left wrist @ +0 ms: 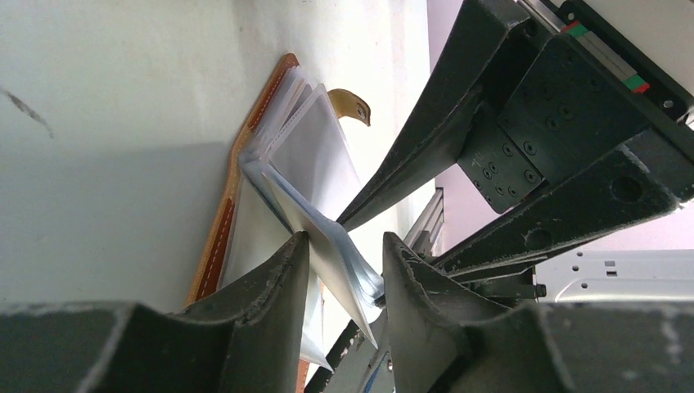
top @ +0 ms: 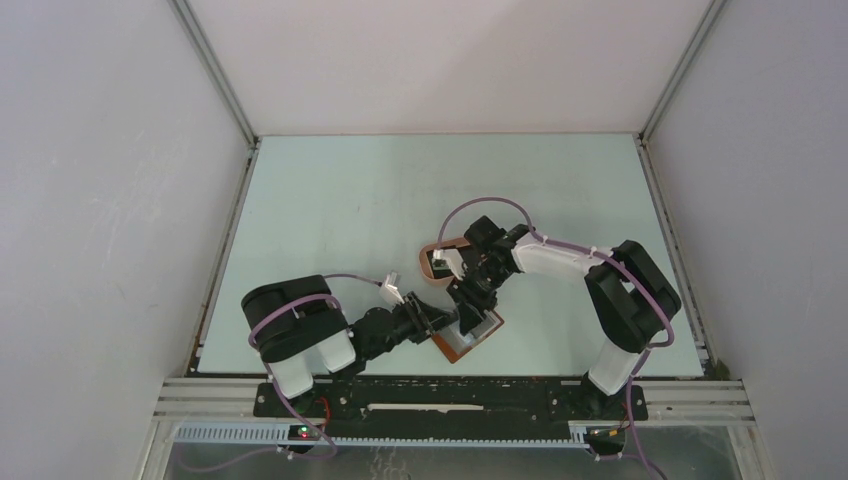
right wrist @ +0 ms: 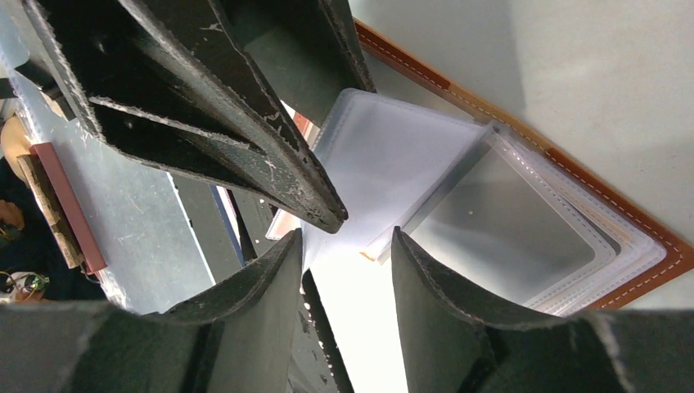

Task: Put the credit cards into the card holder
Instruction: Turn over the card slot in the card holder.

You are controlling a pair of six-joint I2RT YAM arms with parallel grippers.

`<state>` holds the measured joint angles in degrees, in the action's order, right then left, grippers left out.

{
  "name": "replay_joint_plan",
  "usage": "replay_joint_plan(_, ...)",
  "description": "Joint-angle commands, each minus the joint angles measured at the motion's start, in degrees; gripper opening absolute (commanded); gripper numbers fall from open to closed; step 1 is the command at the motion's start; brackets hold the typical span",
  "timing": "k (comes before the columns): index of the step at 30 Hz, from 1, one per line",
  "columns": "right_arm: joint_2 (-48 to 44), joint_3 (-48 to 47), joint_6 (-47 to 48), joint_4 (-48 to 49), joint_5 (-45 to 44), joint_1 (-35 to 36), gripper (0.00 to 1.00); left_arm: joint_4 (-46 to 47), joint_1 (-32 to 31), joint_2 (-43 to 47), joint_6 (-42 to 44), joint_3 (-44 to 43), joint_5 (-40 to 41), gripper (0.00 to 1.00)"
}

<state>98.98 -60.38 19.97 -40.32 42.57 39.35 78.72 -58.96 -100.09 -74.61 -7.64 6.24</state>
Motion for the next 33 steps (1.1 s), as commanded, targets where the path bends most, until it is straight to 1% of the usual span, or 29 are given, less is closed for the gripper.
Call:
replay_joint_plan(1, 0.26, -1.75, -0.98, 1.43, -0.55, -0.79, 0.51, 1.83, 0.34, 0.07, 0.78, -1.67, 0.09, 0.44)
replay_joint_plan(6, 0.34, -1.76, -1.19, 1.51, -0.59, -1.28, 0.38, 1.80, 0.34, 0.49, 0.78, -1.42, 0.22, 0.47)
replay_joint_plan(15, 0.16, -1.76, -1.60, 1.32, -2.75, -3.84, 0.20, 1.90, 0.34, 1.87, 1.26, -0.21, 0.79, 0.53)
replay_joint_plan(23, 0.41, -1.76, -1.52, 1.19, -2.40, -4.79, 0.15, 2.07, 0.34, 2.23, 1.31, 0.58, 0.79, 0.53)
replay_joint_plan(33, 0.32, -1.76, -1.91, 0.94, -4.39, -6.54, 0.12, 2.18, 0.34, 2.42, 1.63, 1.31, 0.87, 0.49)
